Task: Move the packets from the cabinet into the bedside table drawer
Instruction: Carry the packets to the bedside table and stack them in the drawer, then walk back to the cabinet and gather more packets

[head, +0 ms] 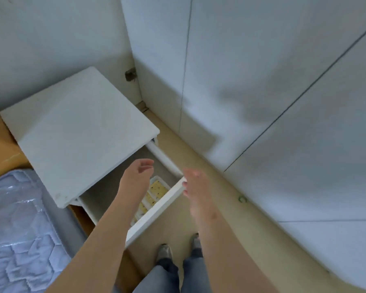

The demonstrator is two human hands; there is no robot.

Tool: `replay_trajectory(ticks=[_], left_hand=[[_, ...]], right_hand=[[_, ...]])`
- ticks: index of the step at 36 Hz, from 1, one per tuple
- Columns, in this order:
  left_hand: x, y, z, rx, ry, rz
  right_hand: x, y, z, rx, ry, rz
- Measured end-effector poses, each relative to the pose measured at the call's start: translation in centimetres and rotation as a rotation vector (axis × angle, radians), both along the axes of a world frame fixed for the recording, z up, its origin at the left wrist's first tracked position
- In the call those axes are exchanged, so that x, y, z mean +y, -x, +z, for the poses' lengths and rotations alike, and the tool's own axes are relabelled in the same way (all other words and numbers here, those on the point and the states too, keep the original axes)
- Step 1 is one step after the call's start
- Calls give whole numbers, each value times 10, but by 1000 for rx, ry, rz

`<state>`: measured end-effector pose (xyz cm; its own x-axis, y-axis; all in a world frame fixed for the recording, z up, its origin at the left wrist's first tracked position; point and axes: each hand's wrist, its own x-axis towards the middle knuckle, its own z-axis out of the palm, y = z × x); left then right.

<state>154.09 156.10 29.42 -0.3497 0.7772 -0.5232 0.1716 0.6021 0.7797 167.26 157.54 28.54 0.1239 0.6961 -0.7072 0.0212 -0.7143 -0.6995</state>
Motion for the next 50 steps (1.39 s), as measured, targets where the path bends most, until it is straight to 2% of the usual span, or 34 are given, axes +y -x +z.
replay_trajectory(ticks=[6,12,17,23,31,39,50], left_hand=[[-3,-105,41,-62,-66,-299],[-45,-260,68,-149,-124,-614],[-122,-393,89,-207,-128,-891],[-234,-542,107,-344,-54,-1123],[-361,-690,126,-385,23,-1445],[-464,-836,120,-420,63,-1713],[-594,-1046,133,-413,21,-2067]], right_hand=[[-48,-99,45,57,-124,-331],[-129,-230,77,58,-225,-716],[-231,-342,93,37,-271,-957],[-361,-468,107,-91,-290,-1204],[-497,-578,112,-135,-320,-1588],[-599,-681,102,-161,-299,-1881],[-709,-848,121,-229,-318,-2164]])
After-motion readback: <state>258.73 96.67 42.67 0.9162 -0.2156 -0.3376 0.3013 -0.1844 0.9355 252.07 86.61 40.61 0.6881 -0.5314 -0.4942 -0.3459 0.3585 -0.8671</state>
